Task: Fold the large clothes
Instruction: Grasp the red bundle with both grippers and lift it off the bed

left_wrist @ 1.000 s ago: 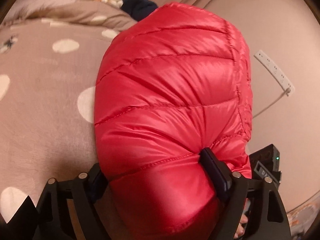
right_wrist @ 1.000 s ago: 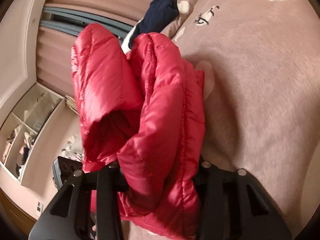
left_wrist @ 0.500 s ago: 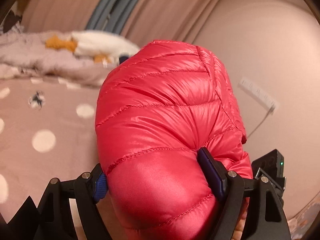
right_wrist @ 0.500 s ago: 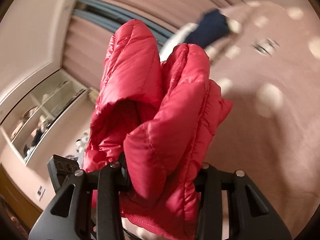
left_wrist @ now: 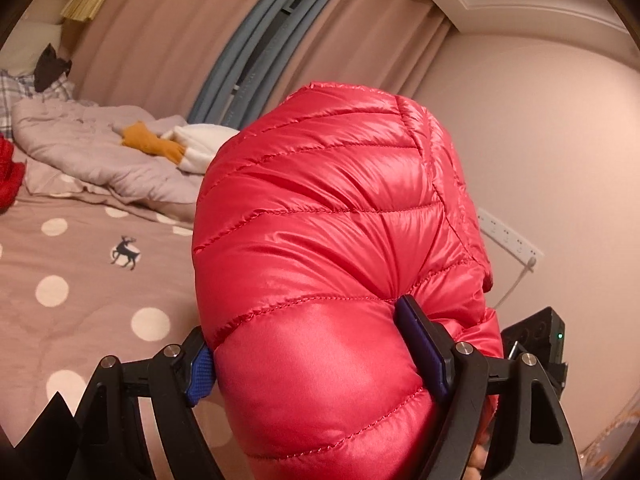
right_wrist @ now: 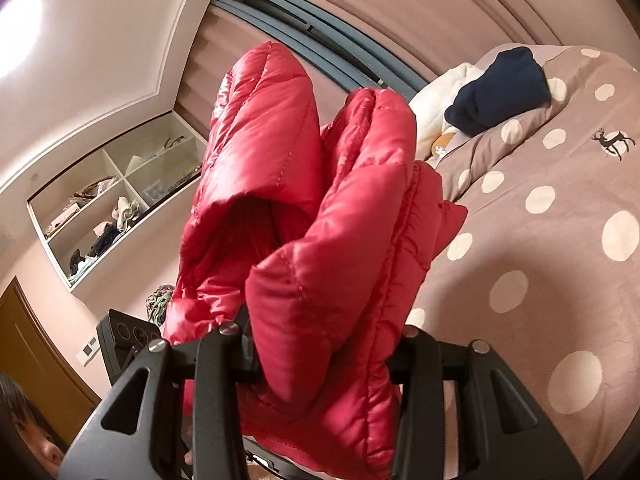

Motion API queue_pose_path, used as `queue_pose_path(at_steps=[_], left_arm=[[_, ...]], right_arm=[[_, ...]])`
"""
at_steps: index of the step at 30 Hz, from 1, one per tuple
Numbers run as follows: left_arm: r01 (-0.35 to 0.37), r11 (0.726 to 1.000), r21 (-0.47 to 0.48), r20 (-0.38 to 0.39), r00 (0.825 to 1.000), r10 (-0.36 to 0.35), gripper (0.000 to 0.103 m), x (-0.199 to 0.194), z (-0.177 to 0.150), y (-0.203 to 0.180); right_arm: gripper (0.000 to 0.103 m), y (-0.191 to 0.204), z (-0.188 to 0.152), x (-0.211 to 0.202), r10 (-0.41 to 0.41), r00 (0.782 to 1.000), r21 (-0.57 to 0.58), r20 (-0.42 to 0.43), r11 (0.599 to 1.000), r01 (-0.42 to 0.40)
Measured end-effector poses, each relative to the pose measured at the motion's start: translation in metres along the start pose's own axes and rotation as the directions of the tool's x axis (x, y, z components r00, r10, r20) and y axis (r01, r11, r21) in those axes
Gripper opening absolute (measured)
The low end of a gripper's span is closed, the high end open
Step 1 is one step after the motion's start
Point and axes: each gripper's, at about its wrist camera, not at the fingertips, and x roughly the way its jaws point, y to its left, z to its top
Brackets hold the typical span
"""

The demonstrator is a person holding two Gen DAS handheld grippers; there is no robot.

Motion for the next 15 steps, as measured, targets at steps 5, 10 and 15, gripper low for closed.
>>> queue_pose_path(at_steps=[5,10,15], left_arm=[[-0.023,1.000,0.002,0.008,1.000,0.023,0.080,-0.012,0.001,0.006],[-0.042,0.999,-0.006,0.013,0.999,0.042,0.080,-0.022,0.003,0.010],[-0.053,0.999,-0.008,0.028,0.998,0.053,0.080,-0.034,-0.001,0.004]], right_arm=[[0.041,0.003,-0.006,0.006,0.015,1.000,-0.001,-0.021,1.000,-0.015],[0.042,0.008,-0.013,0.013,0.032,0.999,0.003,-0.024,0.999,-0.032],[0.042,0.014,-0.014,0.017,0.044,0.998,-0.007,-0.035,0.999,-0.044]])
